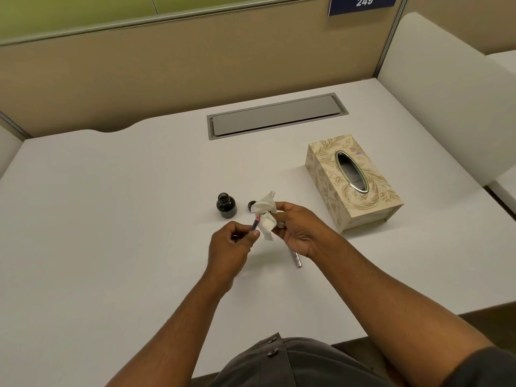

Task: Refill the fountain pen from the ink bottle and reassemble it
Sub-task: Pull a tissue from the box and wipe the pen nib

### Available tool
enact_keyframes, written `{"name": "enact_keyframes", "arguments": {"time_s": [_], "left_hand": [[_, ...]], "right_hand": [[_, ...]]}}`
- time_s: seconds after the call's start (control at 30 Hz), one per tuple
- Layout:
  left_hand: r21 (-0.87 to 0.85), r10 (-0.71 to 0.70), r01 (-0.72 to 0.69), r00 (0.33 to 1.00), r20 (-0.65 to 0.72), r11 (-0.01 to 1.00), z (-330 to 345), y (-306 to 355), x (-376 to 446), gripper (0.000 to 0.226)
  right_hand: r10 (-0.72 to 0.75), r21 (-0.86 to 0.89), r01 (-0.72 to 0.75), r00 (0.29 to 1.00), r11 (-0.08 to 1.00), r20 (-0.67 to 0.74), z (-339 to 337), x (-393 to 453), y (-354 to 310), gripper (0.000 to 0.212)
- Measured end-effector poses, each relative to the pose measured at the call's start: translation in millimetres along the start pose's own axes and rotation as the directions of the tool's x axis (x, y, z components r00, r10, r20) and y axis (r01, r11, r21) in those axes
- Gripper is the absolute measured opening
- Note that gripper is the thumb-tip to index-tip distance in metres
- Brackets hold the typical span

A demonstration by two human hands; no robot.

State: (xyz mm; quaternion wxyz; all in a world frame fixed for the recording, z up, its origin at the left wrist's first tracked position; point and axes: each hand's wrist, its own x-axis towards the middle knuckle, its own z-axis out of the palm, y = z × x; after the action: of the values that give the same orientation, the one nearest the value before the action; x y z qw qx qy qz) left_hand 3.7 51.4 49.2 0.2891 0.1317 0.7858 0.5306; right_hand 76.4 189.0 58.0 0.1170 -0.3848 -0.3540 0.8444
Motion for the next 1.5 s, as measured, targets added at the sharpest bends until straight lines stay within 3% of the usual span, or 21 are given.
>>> {"name": "enact_keyframes", "arguments": {"time_s": [0.23,0.43,0.5,0.6,0.67,0.8,0.93,1.07,1.17,1.27,1.33,1.37,1.43,1.5], "left_hand": [[0.137,0.09,-0.09,0.996,0.011,0.986,-8,-2,1,0.007],[0.189,0.139,-0.146,0.989,0.048,0.971,-8,-3,1,0.008],[0.274,0.216,-0.219,0.976,0.04,0.936,-7,-4,0,0.011],[0.355,0.327,-0.316,0.944,0.029,0.88,-5,-5,-3,0.017],[0.403,0.395,-0.375,0.918,0.037,0.835,-5,-4,-6,0.021],[0.535,0.565,-0.515,0.821,0.082,0.67,-5,-3,-7,0.02],[0.684,0.706,-0.609,0.682,0.192,0.402,-6,-5,-10,0.016],[0.751,0.775,-0.642,0.549,0.311,0.153,-12,-7,-10,0.021],[0.727,0.802,-0.686,0.452,0.39,0.033,-17,-9,-9,0.024],[0.717,0.809,-0.697,0.407,0.424,-0.026,-19,-12,-10,0.036],[0.734,0.798,-0.677,0.465,0.383,0.043,-23,-13,-8,0.03],[0.744,0.786,-0.654,0.529,0.32,0.138,-25,-13,-6,0.022],[0.657,0.724,-0.602,0.679,0.122,0.454,-27,-11,-3,0.018],[0.42,0.574,-0.504,0.817,-0.05,0.755,-26,-6,-2,0.02]], "right_hand": [[0.064,-0.085,-0.051,0.985,0.995,0.162,-1,-7,-7,0.033],[0.018,-0.291,0.058,0.967,0.955,0.254,-7,-9,-10,0.03],[-0.02,-0.429,0.124,0.971,0.895,0.24,-8,-9,-10,0.022],[-0.085,-0.657,0.216,0.97,0.723,0.226,-9,-9,-11,0.006],[-0.112,-0.725,0.232,0.971,0.648,0.211,-7,-9,-13,0.004],[-0.079,-0.711,0.179,0.982,0.68,0.172,-6,-10,-13,0.012],[-0.013,-0.671,0.075,0.995,0.737,0.097,-6,-9,-13,0.004],[0.177,-0.427,-0.154,0.984,0.891,0.013,-7,-7,-11,0.009],[0.283,-0.293,-0.278,0.959,0.915,-0.027,-11,-6,-7,0.013],[0.302,-0.257,-0.316,0.949,0.913,-0.093,-12,-5,-1,0.013],[0.224,-0.248,-0.257,0.962,0.934,-0.154,-16,-2,-1,0.01],[0.15,-0.27,-0.195,0.973,0.943,-0.178,-19,0,-2,0.009],[-0.011,-0.353,-0.051,0.985,0.934,-0.172,-24,2,-6,0.006],[-0.126,-0.394,0.074,0.986,0.916,-0.106,-26,-1,-9,0.006]]}}
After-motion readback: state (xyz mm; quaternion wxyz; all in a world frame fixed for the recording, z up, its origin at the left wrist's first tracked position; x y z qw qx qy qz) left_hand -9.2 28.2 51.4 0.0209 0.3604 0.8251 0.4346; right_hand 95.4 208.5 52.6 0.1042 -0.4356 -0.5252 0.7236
